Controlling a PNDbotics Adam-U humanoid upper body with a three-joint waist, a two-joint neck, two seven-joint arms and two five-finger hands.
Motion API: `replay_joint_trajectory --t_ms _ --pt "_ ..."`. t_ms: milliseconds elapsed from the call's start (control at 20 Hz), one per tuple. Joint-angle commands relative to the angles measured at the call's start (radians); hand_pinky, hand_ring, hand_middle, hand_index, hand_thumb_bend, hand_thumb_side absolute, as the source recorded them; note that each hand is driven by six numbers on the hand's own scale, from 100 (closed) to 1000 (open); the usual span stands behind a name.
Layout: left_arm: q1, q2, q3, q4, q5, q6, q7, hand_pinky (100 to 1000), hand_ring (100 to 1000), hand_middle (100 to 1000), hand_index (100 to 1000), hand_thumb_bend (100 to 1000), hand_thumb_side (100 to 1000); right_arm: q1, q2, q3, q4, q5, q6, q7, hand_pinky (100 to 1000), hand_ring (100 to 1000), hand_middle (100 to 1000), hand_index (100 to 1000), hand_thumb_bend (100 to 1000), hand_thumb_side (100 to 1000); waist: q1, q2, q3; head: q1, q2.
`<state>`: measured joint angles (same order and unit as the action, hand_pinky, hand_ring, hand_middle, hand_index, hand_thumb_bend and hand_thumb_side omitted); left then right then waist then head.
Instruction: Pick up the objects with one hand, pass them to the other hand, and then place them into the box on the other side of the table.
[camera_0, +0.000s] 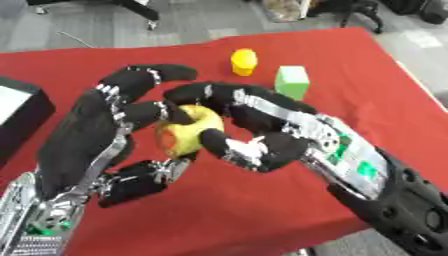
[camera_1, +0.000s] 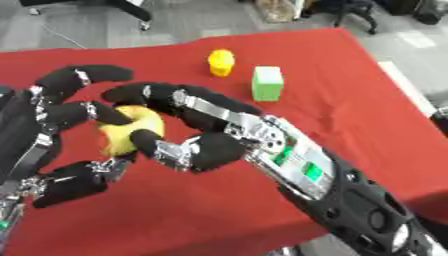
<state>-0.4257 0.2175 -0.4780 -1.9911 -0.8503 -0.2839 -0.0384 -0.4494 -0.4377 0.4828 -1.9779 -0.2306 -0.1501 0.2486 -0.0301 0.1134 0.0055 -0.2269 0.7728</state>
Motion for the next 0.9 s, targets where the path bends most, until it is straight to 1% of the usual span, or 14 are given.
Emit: replay_joint_trajectory --t_ms 50,250,450,500,550,900 --pt "0.0 0.007 0.009 0.003 -0.014 0.003 0.003 788 770 778 502 151 140 -0.021 -0.012 -0.039 -0.022 -0.01 0.006 -0.034 1000 662 885 924 100 546 0.0 -0.015 -0.003 -0.004 -0.003" --pt "0.006 0.006 0.006 0.019 -0.033 -0.001 0.019 789 771 778 502 154 140 -0.021 -0.014 -0.063 -0.022 -0.005 0.021 -0.075 1000 662 887 924 100 547 0.001 -0.015 -0.004 -0.006 -0.003" --pt "0.011 0.005 0.009 0.031 -0.05 -0.001 0.036 789 771 777 502 153 140 -0.019 -0.013 -0.076 -0.022 -0.002 0.029 -0.096 1000 660 886 924 100 547 0.001 -0.015 -0.005 -0.008 -0.003" --pt "0.013 0.006 0.01 0.034 -0.053 0.0 0.04 788 770 777 502 152 140 -0.019 -0.013 -0.079 -0.022 -0.003 0.03 -0.1 1000 660 886 925 100 567 0.002 -0.015 -0.005 -0.008 -0.003" --pt "0.015 0.006 0.013 0.037 -0.057 0.002 0.044 788 770 777 502 153 140 -0.018 -0.015 -0.084 -0.022 -0.001 0.029 -0.105 1000 660 885 925 100 546 0.002 -0.015 -0.005 -0.009 -0.003" --pt "0.041 0.014 0.047 0.053 -0.084 0.021 0.097 786 770 777 503 148 136 -0.007 -0.028 -0.134 -0.022 0.0 0.023 -0.145 1000 660 880 924 100 542 0.004 -0.018 -0.008 -0.01 -0.003"
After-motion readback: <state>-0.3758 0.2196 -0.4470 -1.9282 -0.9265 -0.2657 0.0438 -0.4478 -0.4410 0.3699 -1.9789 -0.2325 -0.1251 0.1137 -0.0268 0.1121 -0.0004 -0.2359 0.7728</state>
